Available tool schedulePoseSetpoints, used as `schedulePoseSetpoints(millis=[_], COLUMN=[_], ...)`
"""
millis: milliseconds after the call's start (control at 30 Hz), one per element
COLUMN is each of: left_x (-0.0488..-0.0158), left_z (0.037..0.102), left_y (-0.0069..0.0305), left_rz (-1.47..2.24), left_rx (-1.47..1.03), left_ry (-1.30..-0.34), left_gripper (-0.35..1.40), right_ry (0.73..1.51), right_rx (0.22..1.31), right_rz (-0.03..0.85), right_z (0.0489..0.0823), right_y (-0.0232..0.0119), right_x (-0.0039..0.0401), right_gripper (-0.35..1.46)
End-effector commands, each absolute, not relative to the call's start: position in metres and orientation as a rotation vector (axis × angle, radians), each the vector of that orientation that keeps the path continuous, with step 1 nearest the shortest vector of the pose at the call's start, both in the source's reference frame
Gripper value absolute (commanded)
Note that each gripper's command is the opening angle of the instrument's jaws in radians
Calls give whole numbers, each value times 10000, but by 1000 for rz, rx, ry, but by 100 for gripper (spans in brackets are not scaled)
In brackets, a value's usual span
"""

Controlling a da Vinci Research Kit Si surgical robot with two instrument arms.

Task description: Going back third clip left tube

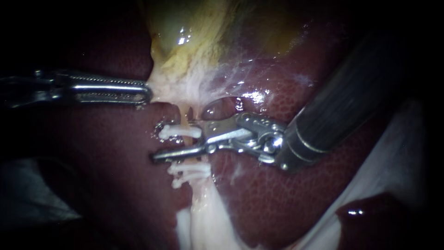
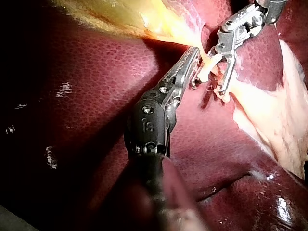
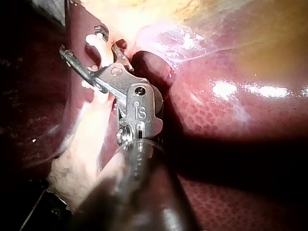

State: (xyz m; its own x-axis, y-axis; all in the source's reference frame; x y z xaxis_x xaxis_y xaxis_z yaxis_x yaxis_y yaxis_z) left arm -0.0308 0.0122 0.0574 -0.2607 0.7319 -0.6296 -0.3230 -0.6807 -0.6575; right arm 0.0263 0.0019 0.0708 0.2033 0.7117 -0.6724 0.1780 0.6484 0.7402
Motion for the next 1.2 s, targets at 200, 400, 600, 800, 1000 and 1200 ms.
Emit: schedulePoseSetpoints(millis=[200,400,600,800,1000,1200], left_x=[-308,-308,-308,-308,-307,-307], left_z=[574,574,574,574,574,574], left_y=[122,122,122,122,122,122], left_rz=[1994,1994,1994,1994,1994,1994], left_rx=[-1303,-1303,-1303,-1303,-1303,-1303], left_ry=[-529,-529,-529,-529,-529,-530], left_gripper=[-35,-35,-35,-35,-35,-35], right_ry=[1380,1370,1320,1311,1301,1307], right_rx=[866,817,710,651,625,596], right_rz=[416,457,452,435,401,349], right_z=[708,713,714,704,691,679], right_y=[15,19,27,32,42,44], right_x=[275,273,258,232,201,175], right_gripper=[50,50,50,50,50,50])
